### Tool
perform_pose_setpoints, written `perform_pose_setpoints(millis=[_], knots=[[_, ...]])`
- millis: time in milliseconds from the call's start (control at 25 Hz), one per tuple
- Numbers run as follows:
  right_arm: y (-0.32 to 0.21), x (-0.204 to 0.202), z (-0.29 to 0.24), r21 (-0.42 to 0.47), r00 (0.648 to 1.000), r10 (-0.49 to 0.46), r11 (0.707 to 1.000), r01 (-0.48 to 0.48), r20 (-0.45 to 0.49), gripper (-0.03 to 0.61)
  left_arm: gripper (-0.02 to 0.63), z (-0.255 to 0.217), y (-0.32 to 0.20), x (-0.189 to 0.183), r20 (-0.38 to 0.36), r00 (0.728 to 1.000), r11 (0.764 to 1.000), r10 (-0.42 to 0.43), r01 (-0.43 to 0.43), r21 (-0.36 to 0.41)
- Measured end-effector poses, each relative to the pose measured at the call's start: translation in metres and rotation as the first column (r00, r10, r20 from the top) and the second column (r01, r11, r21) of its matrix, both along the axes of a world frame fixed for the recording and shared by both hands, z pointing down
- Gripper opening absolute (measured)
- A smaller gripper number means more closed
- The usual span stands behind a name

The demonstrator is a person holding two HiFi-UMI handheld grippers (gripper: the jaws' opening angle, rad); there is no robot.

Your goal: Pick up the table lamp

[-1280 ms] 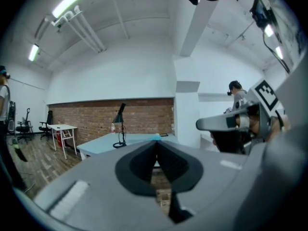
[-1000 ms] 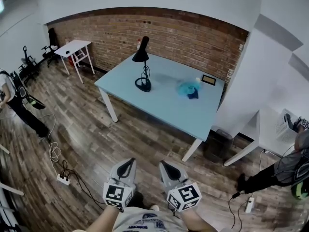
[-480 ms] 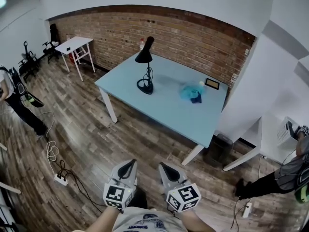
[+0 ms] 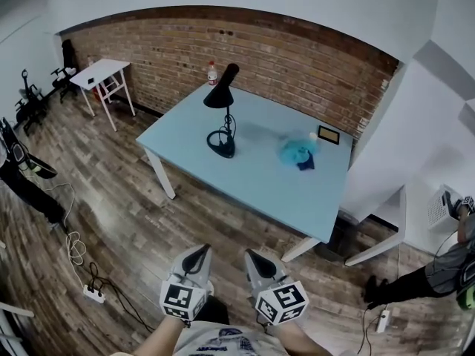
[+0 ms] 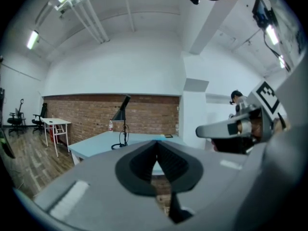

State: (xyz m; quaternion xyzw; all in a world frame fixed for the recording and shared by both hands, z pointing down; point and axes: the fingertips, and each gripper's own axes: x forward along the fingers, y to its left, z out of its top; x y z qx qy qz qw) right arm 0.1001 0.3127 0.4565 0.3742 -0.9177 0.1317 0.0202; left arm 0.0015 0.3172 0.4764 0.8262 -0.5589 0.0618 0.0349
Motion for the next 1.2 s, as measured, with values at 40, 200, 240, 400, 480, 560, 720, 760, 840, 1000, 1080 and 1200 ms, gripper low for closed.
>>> perform_pose_setpoints(millis=[40, 200, 240, 400, 480, 560, 720, 760, 840, 1000, 1080, 1200], knots=[[-0.012, -0.009, -0.001, -0.003, 1.0, 0.006, 1.0, -0.006, -0.004, -0.002, -0.009, 0.0, -0.011, -0.008, 0.002, 1.0, 1.0, 0.008, -0.008, 0.001], [-0.06, -0.047, -0.007, -0.005, 0.999, 0.036, 0.999, -0.036, -0.01, -0.002, -0.009, -0.004, -0.058, -0.047, -0.013, 1.0, 1.0, 0.015, -0.015, 0.0], [-0.072, -0.056, -0.01, -0.002, 0.999, 0.043, 0.999, -0.043, -0.012, -0.002, -0.009, -0.004, -0.07, -0.057, -0.02, 1.0, 1.0, 0.019, -0.019, -0.002], [-0.112, -0.09, -0.015, 0.003, 0.997, 0.07, 0.998, -0.07, -0.031, -0.002, -0.009, -0.007, -0.113, -0.097, -0.036, 0.999, 0.999, 0.033, -0.033, -0.003], [-0.129, -0.103, -0.016, 0.0, 0.996, 0.087, 0.996, -0.088, -0.032, -0.002, -0.009, -0.01, -0.133, -0.114, -0.038, 0.999, 0.999, 0.036, -0.036, 0.004], [-0.145, -0.114, -0.017, 0.001, 0.994, 0.1, 0.995, -0.1, -0.034, -0.002, -0.009, -0.011, -0.148, -0.127, -0.037, 0.998, 0.999, 0.047, -0.047, 0.009], [-0.174, -0.132, -0.019, 0.0, 0.992, 0.123, 0.992, -0.123, -0.03, -0.002, -0.009, -0.011, -0.173, -0.143, -0.021, 0.997, 0.997, 0.079, -0.078, 0.014], [-0.18, -0.136, -0.019, -0.002, 0.992, 0.125, 0.992, -0.126, -0.031, -0.002, -0.009, -0.011, -0.181, -0.147, -0.024, 0.996, 0.997, 0.082, -0.081, 0.013], [-0.192, -0.142, -0.017, -0.005, 0.991, 0.127, 0.992, -0.127, -0.037, -0.002, -0.009, -0.009, -0.194, -0.151, -0.04, 0.995, 0.996, 0.09, -0.09, 0.005], [-0.216, -0.145, -0.014, -0.015, 0.988, 0.144, 0.989, -0.145, -0.047, -0.002, -0.009, -0.007, -0.218, -0.154, -0.062, 0.992, 0.994, 0.11, -0.111, -0.006], [-0.231, -0.146, -0.012, -0.025, 0.987, 0.154, 0.988, -0.155, -0.041, -0.002, -0.009, -0.007, -0.233, -0.154, -0.062, 0.991, 0.993, 0.117, -0.118, -0.006], [-0.254, -0.149, -0.007, -0.033, 0.988, 0.149, 0.988, -0.15, -0.037, -0.002, -0.009, -0.003, -0.256, -0.154, -0.056, 0.991, 0.992, 0.123, -0.124, -0.009]])
